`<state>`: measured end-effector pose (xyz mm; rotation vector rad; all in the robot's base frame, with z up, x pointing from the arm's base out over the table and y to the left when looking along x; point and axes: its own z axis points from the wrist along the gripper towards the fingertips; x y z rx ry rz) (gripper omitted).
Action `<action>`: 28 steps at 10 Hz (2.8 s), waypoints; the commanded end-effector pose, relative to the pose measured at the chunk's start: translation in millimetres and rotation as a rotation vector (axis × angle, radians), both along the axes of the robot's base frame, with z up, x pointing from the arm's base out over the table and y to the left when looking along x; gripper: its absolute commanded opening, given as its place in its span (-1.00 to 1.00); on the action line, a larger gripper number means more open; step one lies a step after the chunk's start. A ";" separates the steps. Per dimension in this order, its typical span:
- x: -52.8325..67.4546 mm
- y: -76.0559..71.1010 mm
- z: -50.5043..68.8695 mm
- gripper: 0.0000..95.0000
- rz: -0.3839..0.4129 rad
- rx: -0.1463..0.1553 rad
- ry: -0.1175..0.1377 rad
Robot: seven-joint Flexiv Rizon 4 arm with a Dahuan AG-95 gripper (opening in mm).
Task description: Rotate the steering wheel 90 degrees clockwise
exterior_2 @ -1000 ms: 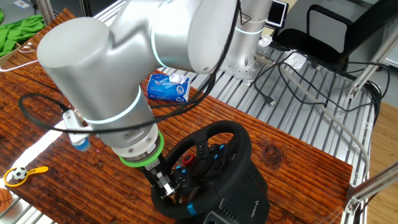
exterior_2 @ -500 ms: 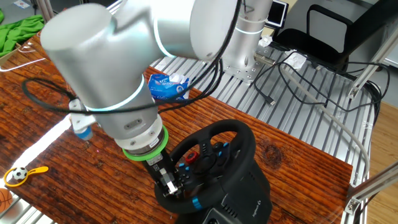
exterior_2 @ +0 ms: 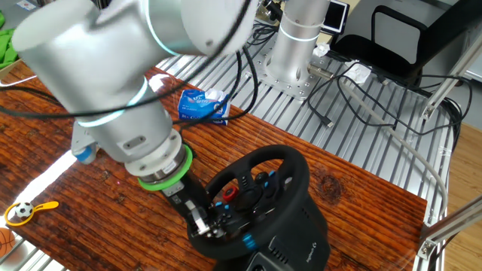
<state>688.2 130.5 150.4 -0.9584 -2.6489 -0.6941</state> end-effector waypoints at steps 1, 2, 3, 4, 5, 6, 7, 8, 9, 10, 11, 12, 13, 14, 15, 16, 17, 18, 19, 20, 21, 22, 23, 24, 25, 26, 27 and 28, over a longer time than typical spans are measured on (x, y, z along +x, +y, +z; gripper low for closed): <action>-5.4 2.6 8.2 -1.00 0.007 0.034 0.021; -4.5 -0.2 13.4 -1.00 0.037 0.030 0.038; -6.7 -4.1 19.6 -1.00 0.063 0.035 0.047; -11.4 -5.2 23.0 -1.00 0.086 0.035 0.056; -14.1 -5.3 24.6 -1.00 0.100 0.037 0.062; -20.0 -4.9 28.7 -1.00 0.131 0.045 0.078; -23.0 -4.5 31.5 -1.00 0.147 0.049 0.088; -27.0 -5.0 35.0 -1.00 0.160 0.041 0.092; -32.2 -8.4 40.3 -1.00 0.169 0.046 0.088; -36.3 -11.7 44.2 -1.00 0.181 0.044 0.088; -41.1 -15.6 48.4 -1.00 0.204 0.024 0.086; -46.5 -20.6 52.9 -1.00 0.227 -0.001 0.079; -53.0 -27.3 57.3 -1.00 0.251 -0.036 0.069; -56.7 -31.0 59.4 -1.00 0.270 -0.059 0.063; -61.9 -36.1 62.0 -1.00 0.311 -0.105 0.051; -66.1 -41.0 64.2 -1.00 0.347 -0.152 0.039; -69.4 -45.4 66.3 -1.00 0.399 -0.215 0.029; -71.8 -48.0 67.0 -1.00 0.425 -0.243 0.020; -73.8 -51.0 68.0 -1.00 0.460 -0.272 0.012; -74.8 -52.9 68.5 -1.00 0.481 -0.290 0.009; -76.8 -55.9 69.4 -1.00 0.502 -0.300 -0.009; -77.2 -55.6 69.6 -1.00 0.536 -0.341 -0.027; -77.1 -55.6 69.6 -1.00 0.554 -0.353 -0.035; -76.7 -55.9 69.4 -1.00 0.587 -0.347 -0.068; -75.7 -56.4 68.8 -1.00 0.602 -0.356 -0.089; -75.3 -56.5 68.6 -1.00 0.597 -0.353 -0.094; -75.3 -56.5 68.6 -1.00 0.602 -0.353 -0.101; -75.2 -56.3 68.5 -1.00 0.604 -0.350 -0.109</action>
